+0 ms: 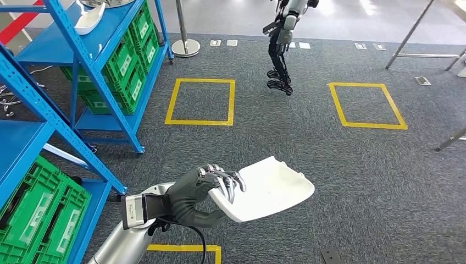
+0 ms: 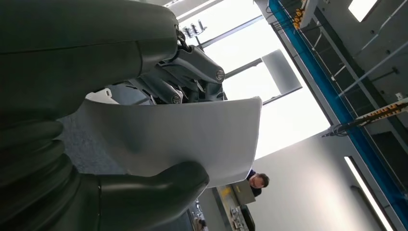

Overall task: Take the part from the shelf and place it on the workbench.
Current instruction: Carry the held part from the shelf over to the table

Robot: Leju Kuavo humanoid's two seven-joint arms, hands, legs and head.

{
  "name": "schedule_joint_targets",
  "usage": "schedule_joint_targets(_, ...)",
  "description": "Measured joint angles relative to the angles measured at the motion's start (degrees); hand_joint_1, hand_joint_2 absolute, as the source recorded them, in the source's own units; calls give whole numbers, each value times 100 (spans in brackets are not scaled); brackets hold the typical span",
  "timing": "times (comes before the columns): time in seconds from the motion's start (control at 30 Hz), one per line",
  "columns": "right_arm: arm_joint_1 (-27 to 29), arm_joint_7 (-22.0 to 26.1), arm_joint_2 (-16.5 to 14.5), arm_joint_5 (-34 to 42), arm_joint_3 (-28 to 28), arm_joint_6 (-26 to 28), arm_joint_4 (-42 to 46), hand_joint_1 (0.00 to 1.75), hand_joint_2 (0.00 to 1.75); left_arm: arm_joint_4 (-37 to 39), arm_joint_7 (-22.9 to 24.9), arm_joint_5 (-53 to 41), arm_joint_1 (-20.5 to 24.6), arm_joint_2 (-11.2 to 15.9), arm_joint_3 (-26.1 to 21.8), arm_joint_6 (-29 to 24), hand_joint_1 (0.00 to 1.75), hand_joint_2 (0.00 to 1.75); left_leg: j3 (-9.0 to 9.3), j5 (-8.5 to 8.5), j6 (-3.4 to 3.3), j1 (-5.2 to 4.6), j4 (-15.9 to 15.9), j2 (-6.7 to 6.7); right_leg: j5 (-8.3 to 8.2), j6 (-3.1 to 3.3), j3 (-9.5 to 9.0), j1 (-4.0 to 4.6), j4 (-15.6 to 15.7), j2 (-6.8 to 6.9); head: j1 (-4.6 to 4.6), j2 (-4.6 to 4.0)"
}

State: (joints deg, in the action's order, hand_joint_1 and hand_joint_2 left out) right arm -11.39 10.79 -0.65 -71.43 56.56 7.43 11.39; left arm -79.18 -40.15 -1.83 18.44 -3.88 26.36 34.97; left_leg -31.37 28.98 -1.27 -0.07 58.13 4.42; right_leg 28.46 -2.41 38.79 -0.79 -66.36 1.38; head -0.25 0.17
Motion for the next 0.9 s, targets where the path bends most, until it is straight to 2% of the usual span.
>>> schedule_joint_targets(0.07, -2, 1, 2, 8, 16, 7, 0, 0, 175, 28, 0, -14, 47, -38, 0, 0, 175, 175, 21, 35, 42, -35, 10, 120, -201, 76, -360, 45, 664, 253, 3, 0)
schedule_joint_targets(0.1, 2, 3, 2, 11, 22, 9, 0, 0, 175, 42, 0, -22, 69, -55, 0, 0, 175, 175, 32, 51, 67, -49, 10, 173, -219, 110, -417, 66, 792, 319, 3, 0)
schedule_joint_targets(0.17, 27, 14, 11, 16, 45, 11, 0, 0, 175, 73, 0, -41, 108, -91, 1, 0, 175, 175, 58, 74, 119, -59, -5, 290, -227, 166, -399, 74, 810, 203, -2, 0)
schedule_joint_targets(0.2, 45, 24, 16, 17, 57, 12, 0, 0, 175, 85, 0, -51, 128, -112, 1, 1, 175, 175, 66, 101, 149, -50, 12, 285, -240, 192, -402, 61, 827, 137, -2, 0)
schedule_joint_targets(0.23, 57, 34, 21, 18, 67, 9, 0, 0, 175, 94, -2, -58, 149, -131, 2, 3, 175, 175, 35, 177, 179, -37, 110, 185, -256, 224, -408, 42, 844, 68, -8, 0)
schedule_joint_targets(0.27, 61, 43, 21, 18, 73, 7, 0, 0, 175, 101, -3, -63, 164, -143, 1, 7, 175, 175, -54, 311, 207, -21, 329, 26, -272, 253, -416, 20, 860, -2, -20, 0)
schedule_joint_targets(0.33, 67, 48, 21, 18, 77, 3, 0, 0, 175, 123, -4, -76, 162, -148, -2, 13, 175, 175, -397, 673, 243, 13, 1070, -316, -280, 284, -416, 5, 865, -155, -56, 0)
schedule_joint_targets(0.37, 79, 40, 21, 19, 81, 3, 0, 0, 175, 138, -3, -87, 152, -145, -4, 13, 175, 175, -579, 798, 256, 21, 1428, -384, -280, 288, -416, 4, 864, -238, -69, 0)
schedule_joint_targets(0.4, 100, 32, 21, 19, 87, 3, 0, 0, 175, 152, -2, -100, 144, -144, -4, 13, 175, 175, -696, 819, 264, 26, 1627, -411, -280, 288, -417, 4, 862, -322, -76, 0)
schedule_joint_targets(0.43, 124, 23, 21, 20, 93, 3, 0, 0, 175, 163, -2, -111, 142, -144, -4, 13, 175, 175, -715, 721, 267, 31, 1607, -423, -279, 284, -419, 2, 857, -407, -80, 0)
schedule_joint_targets(0.47, 147, 20, 21, 20, 97, 3, 0, 0, 175, 168, -2, -119, 145, -148, -4, 14, 175, 175, -625, 525, 266, 42, 1361, -449, -276, 275, -421, -3, 847, -492, -84, 0)
schedule_joint_targets(0.5, 165, 20, 21, 20, 100, 3, 0, 0, 175, 170, -2, -123, 150, -153, -4, 16, 175, 175, -464, 288, 266, 61, 970, -526, -272, 259, -420, -11, 833, -576, -89, 0)
schedule_joint_targets(0.53, 175, 23, 22, 20, 102, 3, 1, 0, 175, 171, -2, -125, 155, -158, -5, 20, 175, 175, -302, 120, 263, 84, 586, -675, -266, 229, -409, -14, 811, -657, -93, 0)
schedule_joint_targets(0.57, 179, 29, 23, 20, 102, 2, 1, 0, 175, 169, -3, -127, 159, -164, -7, 24, 175, 175, -181, 17, 252, 101, 301, -808, -265, 189, -388, -17, 793, -732, -96, 0)
schedule_joint_targets(0.6, 186, 37, 26, 20, 103, 0, 2, 0, 175, 169, -2, -131, 161, -167, -10, 27, 175, 175, -121, -11, 230, 104, 152, -906, -270, 142, -361, -27, 786, -801, -96, 0)
schedule_joint_targets(0.63, 200, 44, 28, 19, 103, -2, 2, 0, 175, 168, -2, -135, 162, -173, -14, 31, 175, 175, -108, 8, 195, 91, 117, -940, -284, 89, -336, -40, 791, -864, -94, 0)
schedule_joint_targets(0.67, 221, 50, 30, 18, 103, -4, 2, 0, 175, 165, -1, -138, 165, -185, -16, 33, 175, 175, -103, -6, 148, 76, 106, -882, -303, 38, -317, -59, 808, -926, -92, 0)
schedule_joint_targets(0.7, 246, 53, 30, 17, 103, -5, 2, 0, 175, 163, 0, -140, 169, -201, -17, 37, 175, 175, -93, -24, 99, 67, 85, -811, -309, 3, -304, -76, 803, -916, -89, 0)
schedule_joint_targets(0.73, 262, 55, 30, 16, 103, -5, 1, 0, 175, 158, -2, -139, 172, -220, -18, 42, 175, 175, -81, -44, 53, 66, 59, -743, -273, -19, -269, -72, 742, -810, -77, 0)
schedule_joint_targets(0.77, 264, 58, 31, 17, 104, -3, 1, 0, 175, 155, -3, -138, 174, -235, -21, 51, 175, 175, -74, -61, 14, 67, 33, -664, -172, -32, -184, -59, 573, -647, -58, 0)
schedule_joint_targets(0.83, 243, 68, 37, 19, 105, 6, 2, 0, 175, 156, -4, -134, 164, -248, -34, 73, 175, 175, -73, -64, -35, 43, 13, -491, 186, -43, 147, -29, -117, -300, -19, 0)
schedule_joint_targets(0.87, 238, 73, 39, 22, 106, 9, 2, 0, 175, 162, -2, -134, 157, -247, -40, 84, 175, 175, -76, -60, -47, 28, 14, -400, 350, -51, 328, -26, -503, -229, -10, 0)
schedule_joint_targets(0.9, 244, 78, 41, 27, 107, 10, 2, 0, 175, 169, -1, -135, 150, -246, -43, 91, 175, 175, -78, -54, -55, 17, 16, -313, 430, -53, 444, -26, -761, -199, -7, 0)
